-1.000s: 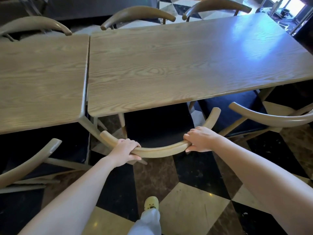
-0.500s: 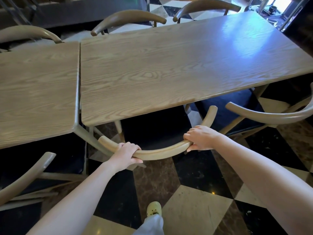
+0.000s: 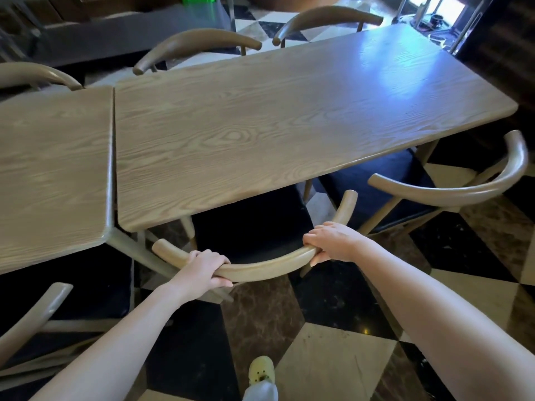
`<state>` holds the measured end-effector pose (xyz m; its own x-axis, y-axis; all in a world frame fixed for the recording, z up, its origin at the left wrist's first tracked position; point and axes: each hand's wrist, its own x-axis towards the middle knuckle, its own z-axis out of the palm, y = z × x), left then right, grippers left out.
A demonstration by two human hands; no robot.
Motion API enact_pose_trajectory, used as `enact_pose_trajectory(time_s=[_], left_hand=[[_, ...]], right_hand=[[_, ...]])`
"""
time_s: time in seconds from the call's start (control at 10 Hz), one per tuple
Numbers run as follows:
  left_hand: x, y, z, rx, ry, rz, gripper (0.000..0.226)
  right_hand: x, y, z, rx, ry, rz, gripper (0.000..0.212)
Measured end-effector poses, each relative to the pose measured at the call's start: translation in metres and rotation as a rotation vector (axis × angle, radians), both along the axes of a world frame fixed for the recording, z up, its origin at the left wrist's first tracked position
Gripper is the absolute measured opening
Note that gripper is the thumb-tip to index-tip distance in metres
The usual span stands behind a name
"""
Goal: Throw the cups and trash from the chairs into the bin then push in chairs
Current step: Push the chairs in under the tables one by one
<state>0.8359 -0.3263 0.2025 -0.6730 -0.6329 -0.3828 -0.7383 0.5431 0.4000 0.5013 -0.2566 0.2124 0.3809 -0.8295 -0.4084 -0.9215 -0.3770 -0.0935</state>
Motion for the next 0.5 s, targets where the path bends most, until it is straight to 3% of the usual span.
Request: enact_pose_trajectory(time_s=[0.2,0.4,0.5], left_hand=[[-0.002,0.012,-0.001,-0.031,0.006,0.033,0.037],[-0.028,0.040,0.008,-0.254,-0.143,0.103,0.073],[-0.063,0.096,0.011,-0.442,0.049,0.215,0.070]], right_hand=[[0.001,0.024,-0.019,-0.165,-0.066,-0.134,0.045],[0.015,0.059,-0.027,-0.308,-0.183,-0.521,0.070],[0.020,0.102,-0.040,-0.357,-0.289,-0.791,0.077]])
